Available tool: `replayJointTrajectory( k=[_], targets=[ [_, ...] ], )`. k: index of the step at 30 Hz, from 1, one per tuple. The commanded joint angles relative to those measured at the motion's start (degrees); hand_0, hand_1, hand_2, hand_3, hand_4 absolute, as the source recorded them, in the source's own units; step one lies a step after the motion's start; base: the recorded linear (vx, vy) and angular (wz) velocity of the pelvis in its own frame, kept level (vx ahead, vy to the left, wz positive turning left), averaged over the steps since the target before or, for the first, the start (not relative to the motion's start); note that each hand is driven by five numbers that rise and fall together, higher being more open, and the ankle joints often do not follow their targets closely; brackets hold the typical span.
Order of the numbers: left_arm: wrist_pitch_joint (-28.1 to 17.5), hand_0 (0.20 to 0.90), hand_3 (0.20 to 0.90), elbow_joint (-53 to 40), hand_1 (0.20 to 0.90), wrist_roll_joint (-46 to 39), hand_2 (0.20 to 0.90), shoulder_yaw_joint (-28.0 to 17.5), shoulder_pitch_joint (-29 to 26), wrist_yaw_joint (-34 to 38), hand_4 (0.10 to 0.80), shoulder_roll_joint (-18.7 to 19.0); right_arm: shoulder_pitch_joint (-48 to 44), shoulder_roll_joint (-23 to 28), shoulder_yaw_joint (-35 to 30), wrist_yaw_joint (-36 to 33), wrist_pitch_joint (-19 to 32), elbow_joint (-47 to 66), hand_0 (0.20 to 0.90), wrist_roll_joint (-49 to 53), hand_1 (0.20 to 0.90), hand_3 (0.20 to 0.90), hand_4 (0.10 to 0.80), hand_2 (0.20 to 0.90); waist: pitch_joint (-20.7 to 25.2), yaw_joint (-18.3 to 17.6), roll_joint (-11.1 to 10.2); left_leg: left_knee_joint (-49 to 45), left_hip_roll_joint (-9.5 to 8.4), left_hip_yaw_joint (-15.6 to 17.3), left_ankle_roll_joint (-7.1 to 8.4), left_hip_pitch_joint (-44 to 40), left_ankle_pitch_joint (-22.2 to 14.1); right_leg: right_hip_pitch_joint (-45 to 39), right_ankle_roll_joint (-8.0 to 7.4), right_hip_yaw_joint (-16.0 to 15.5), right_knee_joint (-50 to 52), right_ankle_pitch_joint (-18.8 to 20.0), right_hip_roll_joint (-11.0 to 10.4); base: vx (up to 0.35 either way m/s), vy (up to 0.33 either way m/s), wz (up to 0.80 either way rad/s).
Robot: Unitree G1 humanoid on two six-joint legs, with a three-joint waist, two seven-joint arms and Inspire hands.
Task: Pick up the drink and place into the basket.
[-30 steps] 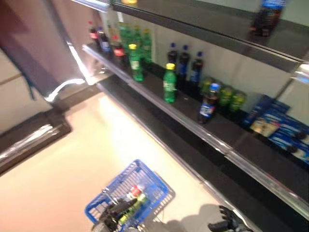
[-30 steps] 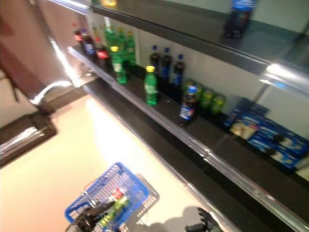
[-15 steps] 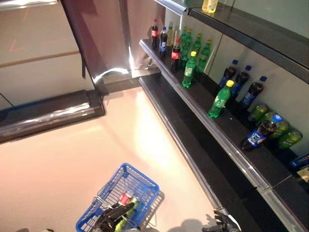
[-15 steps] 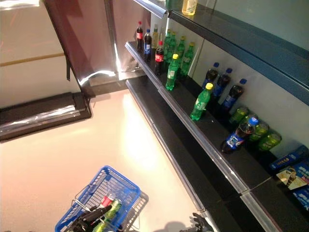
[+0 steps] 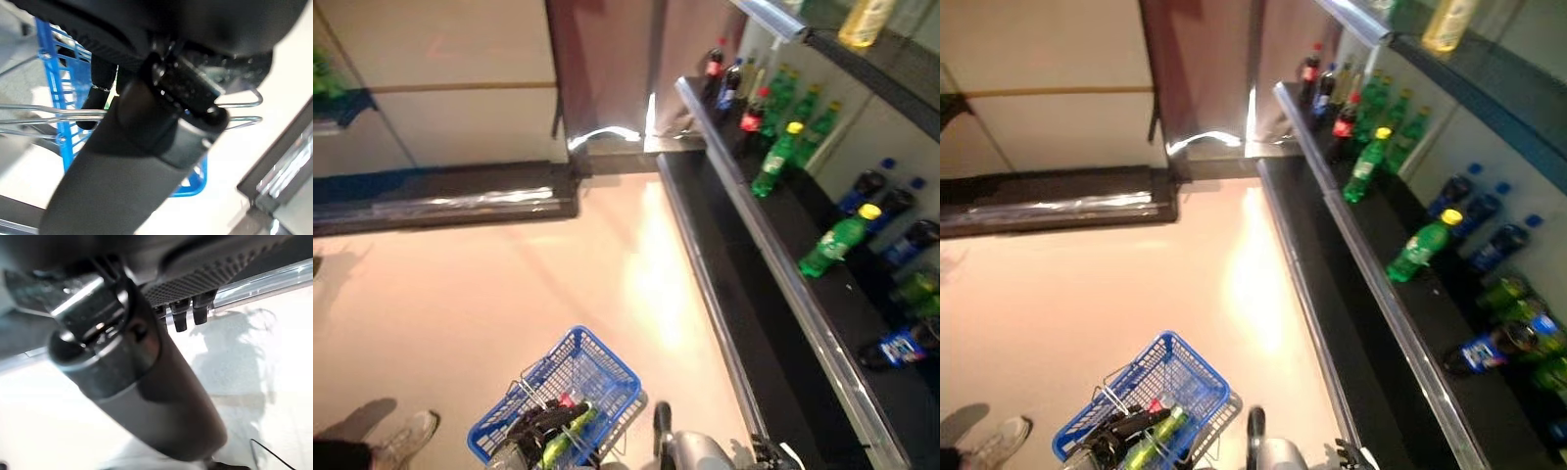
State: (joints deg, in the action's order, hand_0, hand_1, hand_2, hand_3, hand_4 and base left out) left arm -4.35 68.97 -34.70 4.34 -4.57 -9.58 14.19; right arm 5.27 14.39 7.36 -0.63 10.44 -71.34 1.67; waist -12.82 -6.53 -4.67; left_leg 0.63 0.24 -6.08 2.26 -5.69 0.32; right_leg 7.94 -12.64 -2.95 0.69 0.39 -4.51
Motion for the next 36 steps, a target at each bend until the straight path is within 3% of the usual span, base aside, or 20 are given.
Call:
replayJointTrajectory(
  k=[1,3,4,6,8,10,11,13,14,16,18,20,24,26,27,28,29,30,33,36],
  targets=[
    [-6.1,0.3,0.2,-4.9,0.3,3.5,0.3,1.2,0.6,-6.4,0.1,3.4,-2.2,4.7,-0.7,-1.5,1.7,1.8,0.9,1.5,0.9,0.9,0.8,0.9,2.1,-0.4,3.7,-0.3,-8.53,1.8,-5.01,-7.9,-7.6,8.8,3.28,-1.3,2.0,12.0,3.2,0.516,-0.263,1.06],
    [-5.9,0.3,0.2,-4.6,0.3,4.5,0.3,0.9,0.5,-7.3,0.1,3.5,-2.8,5.0,-0.5,-1.8,1.7,1.4,0.9,2.7,0.9,0.9,0.8,0.9,3.3,-0.2,3.5,-1.8,-9.26,1.5,-4.85,-8.2,-9.0,6.3,4.32,-1.3,3.0,12.0,3.2,0.42,-0.23,0.64],
    [-5.5,0.3,0.2,-4.6,0.3,4.9,0.3,0.6,0.7,-7.5,0.1,3.4,-3.4,5.1,-0.4,-2.0,1.6,1.3,0.9,3.2,0.9,0.9,0.8,0.9,4.4,-0.1,3.8,-3.0,-8.96,2.1,-3.87,-9.1,-9.5,4.2,5.47,-2.1,2.3,11.7,3.5,0.403,-0.22,0.53],
    [-5.3,0.3,0.2,-5.2,0.3,4.3,0.3,0.2,0.9,-7.6,0.1,3.0,-3.7,5.3,0.0,-1.6,1.4,2.2,0.9,2.6,0.9,0.9,0.8,0.9,6.1,-0.1,4.8,-9.2,-7.8,4.6,-0.44,-8.5,-2.7,0.5,7.4,-4.0,0.9,9.8,4.8,0.326,-0.2,0.53],
    [-4.6,0.3,0.2,-6.7,0.3,2.3,0.3,0.4,0.6,-8.1,0.1,2.4,-3.7,5.9,-0.1,-1.8,1.8,2.9,0.9,1.8,0.9,0.9,0.8,0.9,6.9,0.0,4.6,-20.1,-5.83,10.1,2.79,-4.3,3.4,-3.4,9.19,-5.2,-0.7,7.7,4.5,0.256,-0.183,0.48],
    [-3.8,0.3,0.2,-8.4,0.3,2.0,0.3,0.8,0.3,-7.7,0.1,1.8,-3.4,6.2,-0.7,-2.4,1.8,3.2,0.9,3.6,0.9,0.9,0.8,0.9,6.6,-0.1,4.2,-26.8,-2.44,13.6,4.2,0.2,7.1,-5.2,10.59,-5.9,0.6,5.1,4.2,0.239,-0.169,0.35],
    [-3.3,0.3,0.2,-9.4,0.3,2.2,0.3,1.0,0.4,-7.1,0.1,1.7,-3.2,6.5,-1.1,-2.2,1.8,3.4,0.9,3.7,0.9,0.9,0.8,0.9,6.4,0.2,3.8,-29.3,-0.46,15.0,4.42,3.2,7.3,-6.4,11.2,-6.4,1.3,3.7,3.9,0.221,-0.139,0.48],
    [-2.9,0.3,0.2,-9.9,0.3,2.1,0.3,1.2,0.0,-6.2,0.1,2.0,-3.5,6.7,-1.3,-1.9,1.8,3.6,0.9,3.8,0.9,0.9,0.8,0.9,5.8,0.9,3.2,-28.5,2.69,17.1,3.45,6.6,5.9,-8.5,11.67,-7.0,2.2,1.1,3.5,0.227,-0.078,0.3],
    [-2.7,0.3,0.2,-10.2,0.3,1.9,0.3,1.0,-0.1,-5.3,0.1,2.1,-4.0,6.6,-1.3,-1.5,1.5,3.5,0.9,2.8,0.9,0.9,0.8,0.9,5.6,1.4,3.0,-25.4,3.28,17.9,2.71,7.4,4.4,-9.7,11.57,-6.4,2.4,-0.2,3.6,0.214,-0.004,0.13],
    [-2.5,0.3,0.2,-10.4,0.3,1.5,0.3,0.3,-0.4,-4.7,0.1,2.1,-4.8,6.7,-0.8,-1.4,1.6,3.2,0.9,2.3,0.9,0.9,0.8,0.9,5.2,2.4,3.3,-18.4,2.85,18.0,1.89,7.8,2.8,-11.0,10.95,-5.0,2.8,-1.7,4.0,0.234,0.066,0.04],
    [-2.4,0.3,0.2,-10.7,0.3,1.2,0.3,-0.9,-0.1,-3.6,0.1,2.1,-5.9,7.0,0.0,-1.3,1.1,3.1,0.9,2.1,0.9,0.9,0.8,0.9,5.6,3.8,3.7,-4.7,2.15,16.4,1.31,8.0,2.1,-12.0,9.75,-3.0,1.8,-2.6,4.6,0.371,0.123,-0.11],
    [-2.7,0.3,0.2,-9.9,0.3,0.7,0.3,-1.6,0.5,-3.1,0.1,2.1,-6.3,7.2,0.5,-1.5,0.6,3.3,0.9,2.4,0.9,0.9,0.8,0.9,6.0,4.8,4.8,4.4,4.45,14.7,2.95,10.7,6.9,-13.1,9.49,-1.8,2.0,-4.4,5.8,0.455,0.126,-0.25],
    [-4.7,0.3,0.2,-7.7,0.3,1.7,0.3,-3.0,3.2,-3.7,0.1,2.1,-5.5,7.5,0.5,-1.3,0.1,3.1,0.9,2.0,0.9,0.9,0.8,0.9,6.5,6.8,4.4,4.4,6.33,14.1,3.6,18.1,8.8,-16.9,9.36,0.5,3.3,-8.3,5.7,0.518,0.102,-0.13],
    [-5.2,0.3,0.2,-7.1,0.3,1.8,0.3,-4.5,4.4,-3.3,0.1,2.1,-5.9,7.7,0.5,-0.6,-0.2,2.7,0.9,0.6,0.9,0.9,0.8,0.9,6.3,8.5,3.9,4.4,5.0,11.2,2.73,16.9,9.1,-18.6,8.95,2.5,4.9,-9.3,5.0,0.648,0.177,-0.89],
    [-5.3,0.3,0.2,-7.0,0.3,1.1,0.3,-5.1,4.7,-3.3,0.1,2.2,-6.0,7.6,0.8,-0.3,0.1,2.4,0.9,-0.1,0.9,0.9,0.8,0.9,6.1,9.4,3.6,3.4,3.48,8.9,1.94,15.9,9.0,-19.1,8.2,3.7,6.4,-8.6,4.3,0.376,0.13,-1.03],
    [-5.3,0.3,0.2,-7.0,0.3,1.1,0.3,-5.1,4.7,-3.3,0.1,2.2,-6.0,7.6,0.8,-0.3,0.1,2.4,0.9,-0.1,0.9,0.9,0.8,0.9,6.0,9.4,3.4,3.4,3.36,8.9,1.91,15.7,9.0,-19.3,8.17,3.7,6.5,-8.7,4.2,0.549,0.218,-1.21],
    [-5.4,0.3,0.2,-6.7,0.3,0.8,0.3,-5.3,4.6,-3.8,0.1,2.8,-5.4,7.2,0.6,-0.3,0.5,2.4,0.9,-0.9,0.9,0.9,0.8,0.9,6.2,9.9,2.5,1.0,1.04,7.5,0.25,15.0,7.2,-19.9,6.82,4.2,8.8,-7.4,2.4,0.304,0.132,-0.89],
    [-5.4,0.3,0.2,-6.7,0.3,0.8,0.3,-5.2,4.6,-3.8,0.1,2.8,-5.3,7.1,0.6,-0.3,0.5,2.4,0.9,-0.8,0.9,0.9,0.8,0.9,6.3,9.9,2.3,0.8,0.81,7.5,0.11,15.0,7.0,-19.9,6.7,4.2,9.0,-7.3,2.3,0.452,0.208,-0.76],
    [-4.9,0.3,0.2,-6.6,0.3,0.5,0.3,-4.2,3.4,-3.3,0.1,3.6,-4.2,5.9,1.0,-0.6,0.4,4.1,0.9,0.1,0.9,0.9,0.8,0.9,6.9,9.6,1.2,2.0,-1.67,6.7,-2.02,11.9,6.4,-15.2,3.23,3.3,19.8,1.6,0.2,0.319,0.197,-0.34],
    [-4.2,0.3,0.2,-6.3,0.3,-1.5,0.3,-3.0,0.8,-2.5,0.1,4.1,-3.7,5.0,1.6,-0.1,1.1,5.0,0.9,-0.5,0.9,0.9,0.8,0.9,6.7,8.2,2.9,4.0,-1.85,7.0,-2.88,7.1,5.3,-6.7,2.64,-0.1,31.8,5.4,-1.7,0.349,0.249,-0.18]
  ],
)
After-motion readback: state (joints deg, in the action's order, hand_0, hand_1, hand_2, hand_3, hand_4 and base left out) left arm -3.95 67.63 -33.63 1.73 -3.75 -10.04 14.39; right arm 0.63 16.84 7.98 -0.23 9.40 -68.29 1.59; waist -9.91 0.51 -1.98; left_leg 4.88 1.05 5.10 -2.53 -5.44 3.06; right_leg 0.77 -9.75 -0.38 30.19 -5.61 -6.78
